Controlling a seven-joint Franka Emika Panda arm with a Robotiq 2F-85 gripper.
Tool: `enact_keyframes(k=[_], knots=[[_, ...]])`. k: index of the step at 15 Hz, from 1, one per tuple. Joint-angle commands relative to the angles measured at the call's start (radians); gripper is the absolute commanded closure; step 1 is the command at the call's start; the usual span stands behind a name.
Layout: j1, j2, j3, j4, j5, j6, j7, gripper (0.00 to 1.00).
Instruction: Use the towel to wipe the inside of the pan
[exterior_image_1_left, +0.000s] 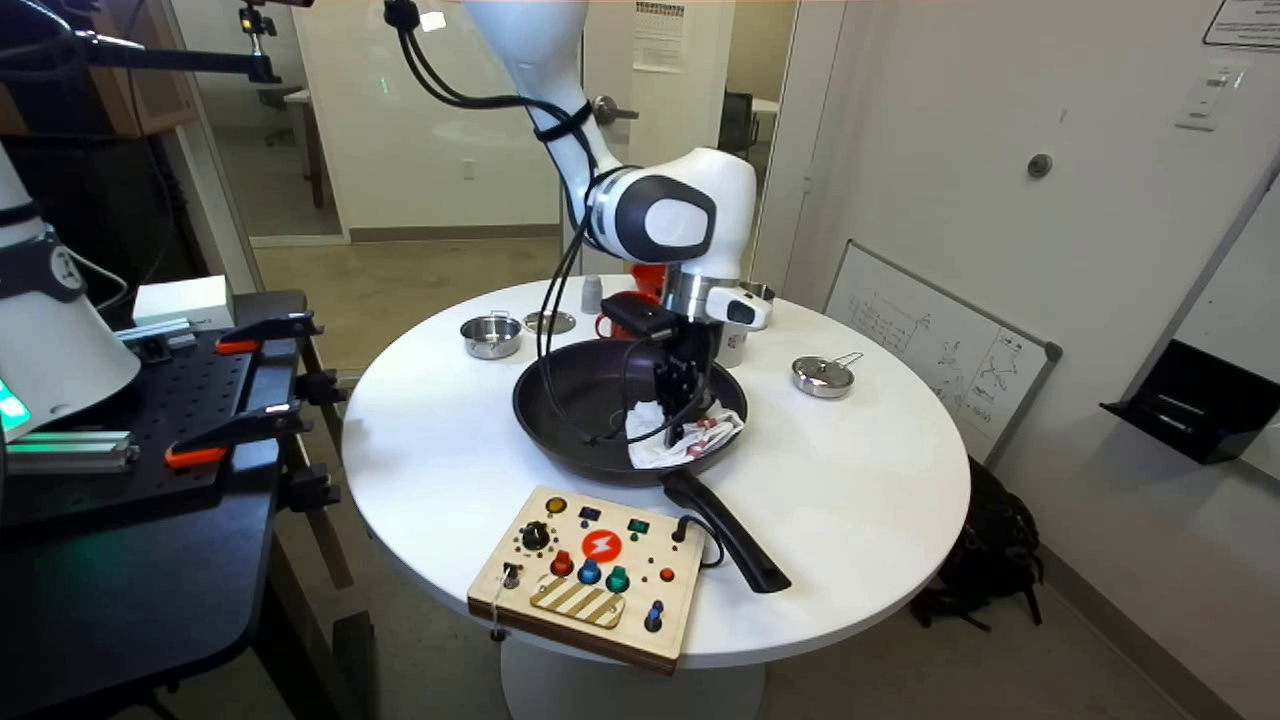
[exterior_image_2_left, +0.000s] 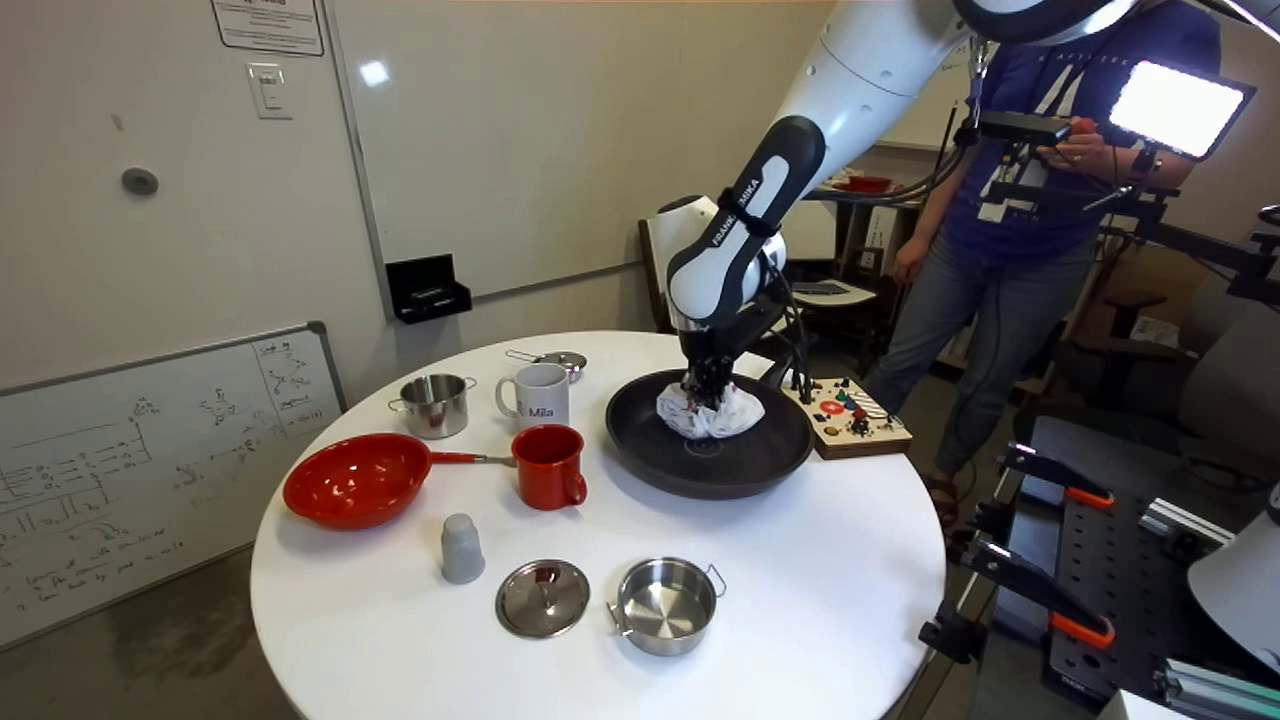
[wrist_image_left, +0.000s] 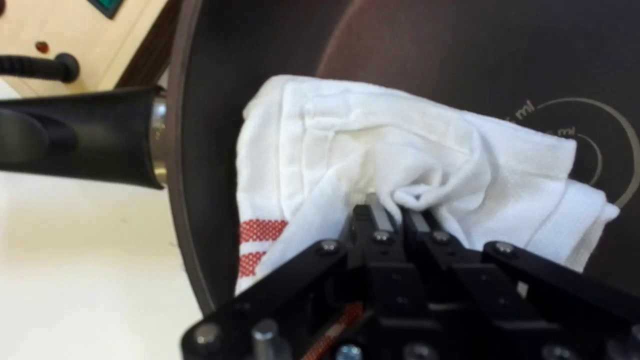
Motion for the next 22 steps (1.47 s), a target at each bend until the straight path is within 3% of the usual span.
enact_keyframes(k=[1, 5, 17, 18, 19, 20, 22], knots=[[-0.045, 0.036, 0.024, -0.089, 0.039, 0.049, -0.029, 0.98], [-0.061, 0.014, 0.04, -0.125, 0.036, 0.056, -0.07, 0.98], [-0.109, -0.057, 0.071, -0.268, 0.038, 0.222, -0.169, 0.98], [-0.127, -0.064, 0.091, -0.274, 0.049, 0.218, -0.193, 0.76], [-0.157, -0.072, 0.12, -0.28, 0.071, 0.206, -0.22, 0.66], [-0.1, -0.105, 0.06, -0.227, 0.038, 0.173, -0.171, 0.86], [-0.126, -0.105, 0.084, -0.245, 0.055, 0.173, -0.196, 0.7]])
